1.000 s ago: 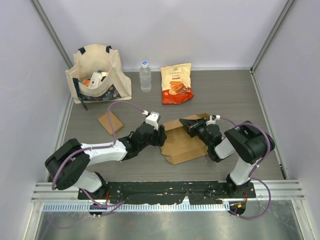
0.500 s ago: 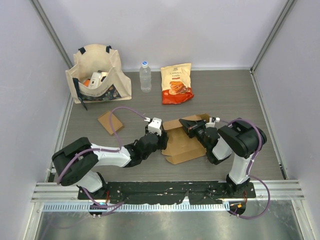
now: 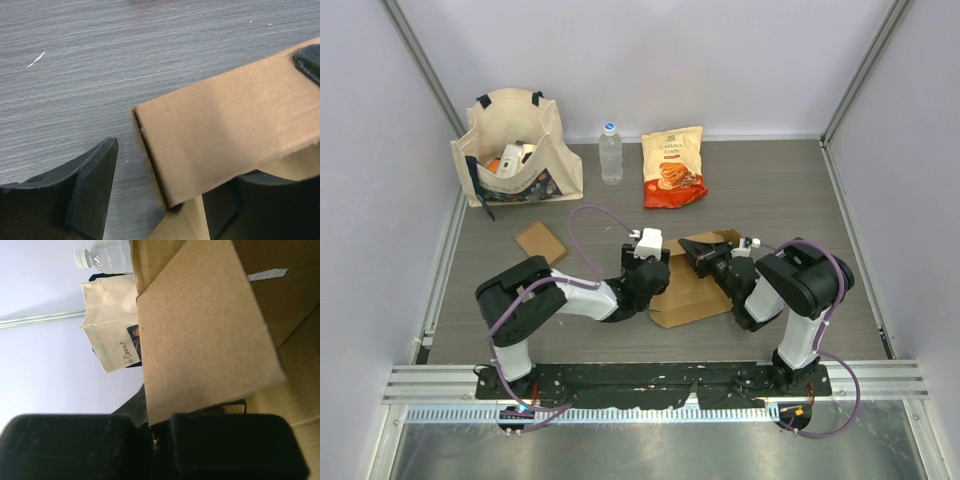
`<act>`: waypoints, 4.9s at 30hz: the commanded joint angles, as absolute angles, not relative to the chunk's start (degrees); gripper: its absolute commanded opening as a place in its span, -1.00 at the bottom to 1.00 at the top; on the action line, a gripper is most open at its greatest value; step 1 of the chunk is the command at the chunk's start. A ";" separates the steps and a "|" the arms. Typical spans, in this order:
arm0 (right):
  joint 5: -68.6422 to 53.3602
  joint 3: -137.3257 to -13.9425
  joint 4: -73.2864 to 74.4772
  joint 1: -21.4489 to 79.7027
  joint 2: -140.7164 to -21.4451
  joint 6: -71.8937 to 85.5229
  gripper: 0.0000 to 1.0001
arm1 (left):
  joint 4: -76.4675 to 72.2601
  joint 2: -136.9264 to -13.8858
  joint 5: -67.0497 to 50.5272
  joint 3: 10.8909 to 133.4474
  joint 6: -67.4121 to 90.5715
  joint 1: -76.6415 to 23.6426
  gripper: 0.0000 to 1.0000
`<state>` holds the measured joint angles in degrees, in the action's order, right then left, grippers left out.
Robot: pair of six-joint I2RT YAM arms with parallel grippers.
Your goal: Fold the paper box
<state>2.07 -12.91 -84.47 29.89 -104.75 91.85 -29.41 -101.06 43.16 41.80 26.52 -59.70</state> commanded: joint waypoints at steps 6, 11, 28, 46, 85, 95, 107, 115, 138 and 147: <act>5.18 -9.93 -92.90 32.34 -108.01 93.07 -0.99 | -10.21 -111.69 62.40 55.80 38.83 -60.38 -0.11; 6.94 -9.32 -95.36 33.66 -108.46 95.10 -0.99 | 3.22 -114.17 67.04 60.64 47.45 -59.94 -1.00; 6.59 -10.11 -94.05 32.70 -108.02 95.10 -0.99 | -6.83 -98.02 44.26 50.83 35.95 -59.77 0.07; -7.90 -15.02 -57.36 28.57 -87.66 79.47 0.29 | -10.44 -65.21 5.63 33.57 39.03 -47.64 0.68; -5.36 -52.56 17.84 19.16 -77.78 27.07 0.18 | -27.51 -101.16 38.93 44.74 26.02 -55.90 -0.35; -11.86 -50.11 10.82 17.49 -79.10 38.39 -0.34 | -28.39 -101.17 40.26 44.39 26.02 -55.99 -0.91; -28.56 -27.96 -34.78 9.76 -76.12 63.36 -0.99 | -27.25 -95.19 40.43 41.22 28.47 -55.90 -1.00; -20.07 -37.95 -3.82 9.05 -68.23 43.97 0.04 | -26.46 -92.64 43.77 38.85 31.99 -55.90 -1.00; 12.56 -35.59 6.24 25.31 -72.59 26.72 -0.99 | -22.94 -96.94 45.53 40.87 33.22 -55.99 -1.00; 1.50 -32.79 -5.27 25.40 -76.82 33.82 -0.99 | -22.76 -97.65 45.79 40.61 33.66 -55.99 -1.00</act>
<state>6.20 -33.47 3.20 25.04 -77.23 29.41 -21.87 -97.54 42.98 39.20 32.62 -55.77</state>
